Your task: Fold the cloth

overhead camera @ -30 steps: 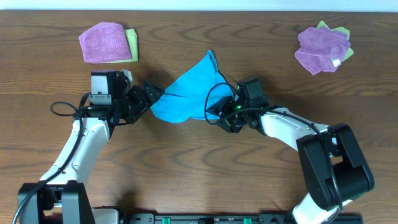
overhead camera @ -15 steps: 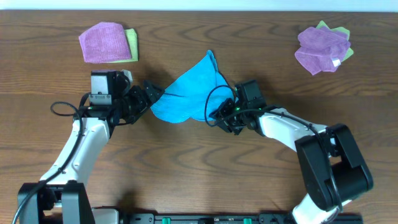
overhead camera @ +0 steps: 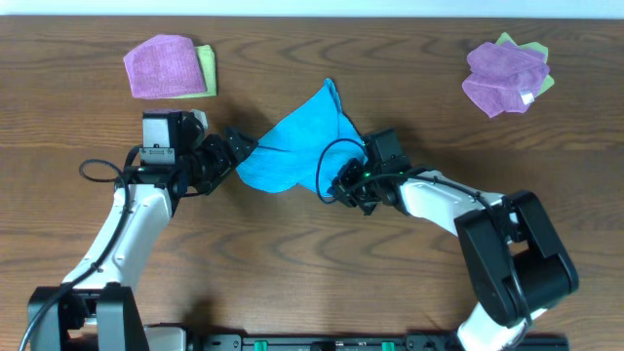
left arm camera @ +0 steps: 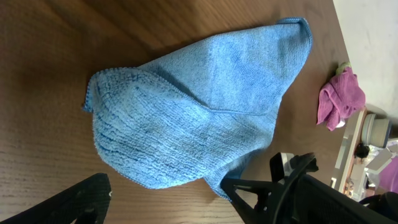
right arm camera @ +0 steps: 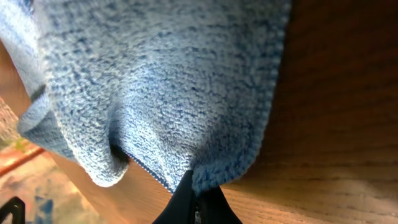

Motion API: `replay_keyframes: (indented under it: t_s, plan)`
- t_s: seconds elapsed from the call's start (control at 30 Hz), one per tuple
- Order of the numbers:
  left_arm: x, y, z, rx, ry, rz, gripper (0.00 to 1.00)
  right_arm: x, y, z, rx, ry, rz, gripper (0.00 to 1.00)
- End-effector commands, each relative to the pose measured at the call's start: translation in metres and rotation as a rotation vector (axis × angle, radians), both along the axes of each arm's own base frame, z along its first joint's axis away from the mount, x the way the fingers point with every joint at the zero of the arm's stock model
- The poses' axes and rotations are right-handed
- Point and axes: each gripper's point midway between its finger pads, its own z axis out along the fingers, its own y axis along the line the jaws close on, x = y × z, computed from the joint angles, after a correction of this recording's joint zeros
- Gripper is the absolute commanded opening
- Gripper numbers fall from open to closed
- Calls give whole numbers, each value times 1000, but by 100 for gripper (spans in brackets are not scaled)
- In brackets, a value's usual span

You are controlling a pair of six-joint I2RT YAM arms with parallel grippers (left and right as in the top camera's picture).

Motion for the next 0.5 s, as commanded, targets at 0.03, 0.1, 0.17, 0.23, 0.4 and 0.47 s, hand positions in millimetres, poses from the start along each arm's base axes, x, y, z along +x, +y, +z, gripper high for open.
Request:
replay_keyframes:
  t_s: [0.03, 0.1, 0.17, 0.23, 0.4, 0.47]
  plan:
    - [0, 2, -2, 3, 20, 9, 95, 3, -20, -1, -52, -58, 48, 1]
    - [-4, 2, -4, 3, 37, 8, 95, 9, -39, 10, -84, -86, 28, 1]
    - [-5, 0, -4, -5, 43, 0, 95, 12, -60, 24, -130, -116, 10, 1]
    - [-7, -4, -5, -5, 47, -9, 95, 11, -81, 39, -181, -144, 4, 1]
    - [-18, -36, -7, -1, 67, -80, 95, 7, -117, 71, -299, -233, 2, 1]
    - [-24, -49, -13, 13, 83, -109, 95, 8, -119, 75, -307, -253, 1, 1]
